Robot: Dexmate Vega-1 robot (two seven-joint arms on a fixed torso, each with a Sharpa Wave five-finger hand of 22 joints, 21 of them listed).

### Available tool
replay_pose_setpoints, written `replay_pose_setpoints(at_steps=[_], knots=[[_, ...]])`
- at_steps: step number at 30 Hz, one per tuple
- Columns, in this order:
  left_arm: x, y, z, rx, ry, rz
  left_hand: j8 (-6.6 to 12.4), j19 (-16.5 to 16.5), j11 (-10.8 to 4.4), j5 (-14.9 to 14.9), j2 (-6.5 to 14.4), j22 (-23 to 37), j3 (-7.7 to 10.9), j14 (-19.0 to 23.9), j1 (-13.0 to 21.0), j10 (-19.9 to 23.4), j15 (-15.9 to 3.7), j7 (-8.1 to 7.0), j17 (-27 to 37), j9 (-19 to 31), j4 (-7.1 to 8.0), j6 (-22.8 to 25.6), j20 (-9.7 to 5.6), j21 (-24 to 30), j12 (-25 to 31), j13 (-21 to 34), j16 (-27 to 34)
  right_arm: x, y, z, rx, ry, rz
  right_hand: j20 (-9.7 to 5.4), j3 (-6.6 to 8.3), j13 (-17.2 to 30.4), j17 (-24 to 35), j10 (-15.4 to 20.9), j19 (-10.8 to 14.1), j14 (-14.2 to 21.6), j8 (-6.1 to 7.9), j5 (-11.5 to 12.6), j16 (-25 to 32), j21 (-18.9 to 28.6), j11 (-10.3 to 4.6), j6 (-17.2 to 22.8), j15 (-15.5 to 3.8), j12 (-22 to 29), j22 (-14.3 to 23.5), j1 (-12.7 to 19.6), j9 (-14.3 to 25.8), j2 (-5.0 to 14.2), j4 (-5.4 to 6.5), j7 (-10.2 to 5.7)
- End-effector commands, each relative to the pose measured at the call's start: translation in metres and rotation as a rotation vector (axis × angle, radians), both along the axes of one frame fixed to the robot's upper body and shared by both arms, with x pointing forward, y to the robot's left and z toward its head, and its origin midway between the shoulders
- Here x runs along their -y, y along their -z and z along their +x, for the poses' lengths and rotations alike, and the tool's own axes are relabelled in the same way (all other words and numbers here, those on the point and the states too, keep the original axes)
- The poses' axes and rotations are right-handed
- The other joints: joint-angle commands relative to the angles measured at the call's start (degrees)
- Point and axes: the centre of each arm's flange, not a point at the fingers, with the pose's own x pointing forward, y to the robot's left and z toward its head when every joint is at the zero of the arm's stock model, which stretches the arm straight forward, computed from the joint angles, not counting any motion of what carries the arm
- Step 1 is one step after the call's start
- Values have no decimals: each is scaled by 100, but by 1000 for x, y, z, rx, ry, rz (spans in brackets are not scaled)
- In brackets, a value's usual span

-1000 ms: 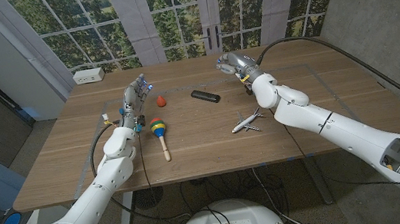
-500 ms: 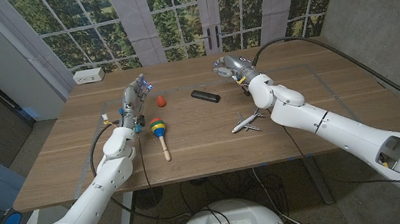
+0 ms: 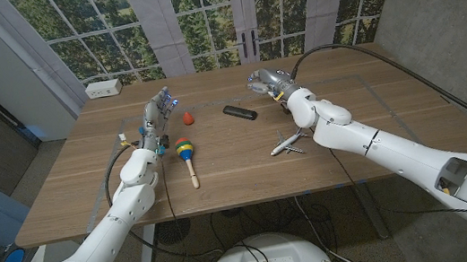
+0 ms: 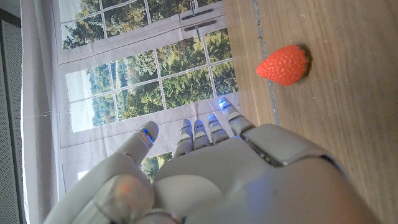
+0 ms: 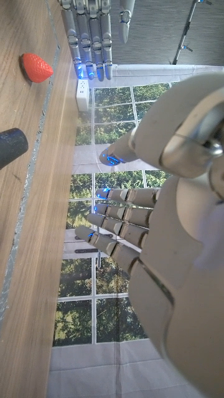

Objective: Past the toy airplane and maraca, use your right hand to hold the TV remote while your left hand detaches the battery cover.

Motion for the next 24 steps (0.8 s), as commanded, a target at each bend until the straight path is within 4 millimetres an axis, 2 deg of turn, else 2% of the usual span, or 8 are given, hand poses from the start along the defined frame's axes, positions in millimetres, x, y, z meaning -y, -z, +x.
replay_pose_setpoints(at_steps=[1,24], knots=[[1,2,-5,3,-1,1,2,15,5,-15,441,32,-3,-4,64,-31,15,6,17,29,-6,-11,30,-22,-8,25,-7,-4,6,5,-25,35,-51,-2,-18,24,10,12,47,-48,-19,26,39,19,-36,-12,-213,-19,27,58,31,-3,-23,-26],[2,-2,-3,2,2,11,4,30,-2,-13,447,33,-17,8,84,-23,12,7,18,27,-13,0,41,-54,-11,25,-5,-14,17,24,-87,105,-95,19,-43,25,-17,-44,67,-98,-35,31,24,7,-70,-74,-228,-54,24,190,33,-63,-69,-60]])
